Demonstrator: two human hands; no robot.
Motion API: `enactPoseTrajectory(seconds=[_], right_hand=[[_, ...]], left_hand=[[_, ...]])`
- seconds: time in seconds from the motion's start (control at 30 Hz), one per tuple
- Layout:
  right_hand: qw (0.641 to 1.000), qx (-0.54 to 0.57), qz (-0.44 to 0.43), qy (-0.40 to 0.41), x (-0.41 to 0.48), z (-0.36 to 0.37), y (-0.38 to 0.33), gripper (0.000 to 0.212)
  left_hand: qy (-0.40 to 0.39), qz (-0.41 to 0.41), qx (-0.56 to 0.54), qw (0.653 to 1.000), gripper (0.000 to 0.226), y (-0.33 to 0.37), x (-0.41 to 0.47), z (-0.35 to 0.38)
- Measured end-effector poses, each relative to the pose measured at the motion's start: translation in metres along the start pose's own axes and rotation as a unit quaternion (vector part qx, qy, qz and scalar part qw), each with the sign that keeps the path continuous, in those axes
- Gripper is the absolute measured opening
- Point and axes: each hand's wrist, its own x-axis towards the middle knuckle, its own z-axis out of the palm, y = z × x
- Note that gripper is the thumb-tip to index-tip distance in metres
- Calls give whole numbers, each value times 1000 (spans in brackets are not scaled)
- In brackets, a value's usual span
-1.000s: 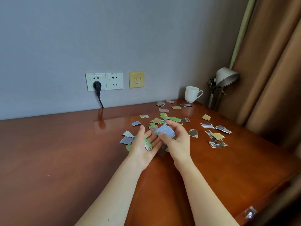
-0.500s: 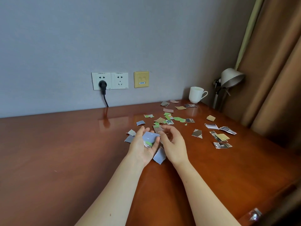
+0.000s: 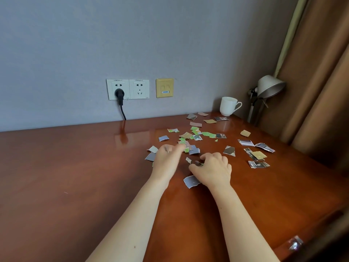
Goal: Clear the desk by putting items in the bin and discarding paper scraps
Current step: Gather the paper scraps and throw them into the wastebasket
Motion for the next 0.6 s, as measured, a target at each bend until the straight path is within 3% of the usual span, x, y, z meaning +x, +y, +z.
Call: enactPoseTrajectory(seconds=[0.1,0.17,0.43,0.6], right_hand=[[1000,0,-6,-13,1,-4,2,45],[999,12,-8,-36,3,-6,3,37],[994,59,-30,-85,10,-6,9,22],[989,81,-42,-112,11,-6,9,28]], left_hand=[[11,126,259,958,15,-12,-2,5],[8,158,345,925,13,-17,-2,6],[-10,195,460,866,38,-22,5,6],[28,212,556,803,39,-25,6,17]])
